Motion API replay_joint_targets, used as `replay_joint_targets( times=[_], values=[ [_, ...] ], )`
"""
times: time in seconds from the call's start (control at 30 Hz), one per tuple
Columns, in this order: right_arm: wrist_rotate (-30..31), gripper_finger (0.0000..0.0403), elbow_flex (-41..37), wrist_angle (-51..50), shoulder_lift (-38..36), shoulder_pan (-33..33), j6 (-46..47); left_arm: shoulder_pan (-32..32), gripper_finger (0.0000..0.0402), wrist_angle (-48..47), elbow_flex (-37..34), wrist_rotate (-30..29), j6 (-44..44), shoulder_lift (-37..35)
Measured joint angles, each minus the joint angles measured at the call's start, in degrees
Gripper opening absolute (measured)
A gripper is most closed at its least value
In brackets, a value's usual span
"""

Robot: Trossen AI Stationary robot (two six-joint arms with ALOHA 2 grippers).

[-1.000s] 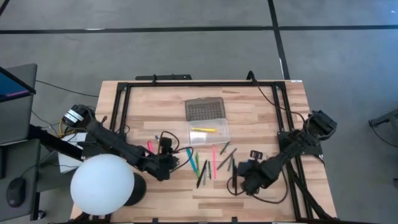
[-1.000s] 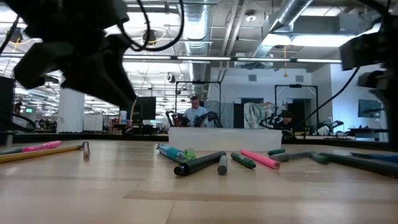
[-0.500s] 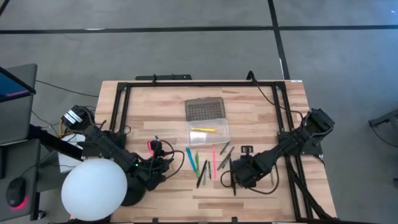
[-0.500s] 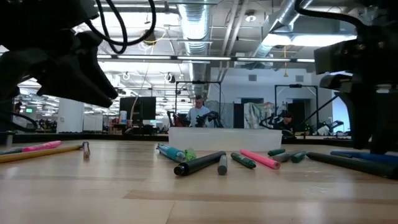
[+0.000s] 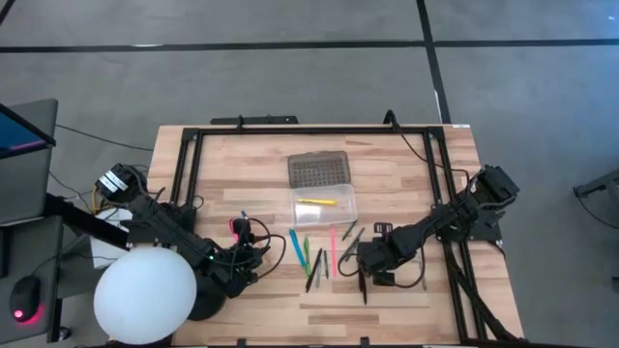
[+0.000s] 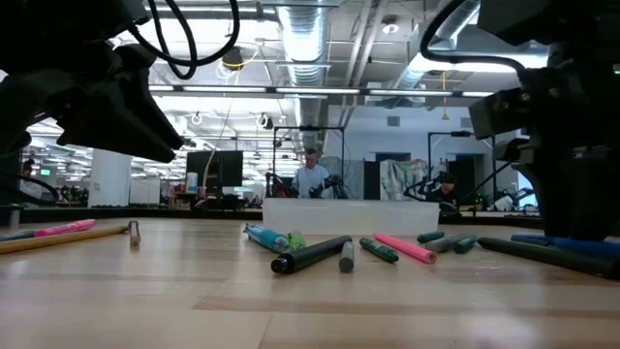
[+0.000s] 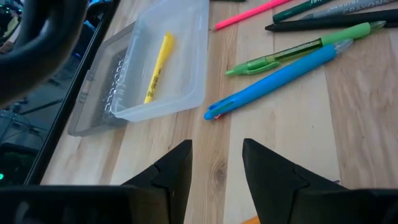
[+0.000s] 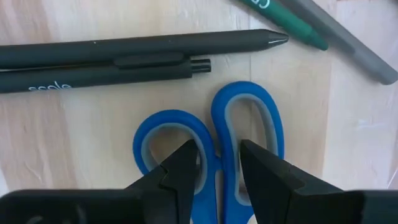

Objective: Pick & place school supplies into a supply box
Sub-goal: Put the blue scissor into the supply box

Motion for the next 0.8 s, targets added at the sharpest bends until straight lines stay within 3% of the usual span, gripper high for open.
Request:
replay_joint_targets(
  times=[0.17,0.43,0.8],
  values=[
    [0.2,0.0111,0.0,0.1,0.0,-0.3,-0.5,0.0,0.0137,0.0,0.0,-0.2,0.0,0.0],
    [1.6,0.0045,-0.1,0.6,0.1,-0.2,-1.6,0.0,0.0137,-0.2,0.0,-0.5,0.0,0.0],
    [3.4,0.0098,-0.2,0.7,0.2,-0.3,-1.1,0.0,0.0137,-0.3,0.0,-0.5,0.0,0.0]
  ],
)
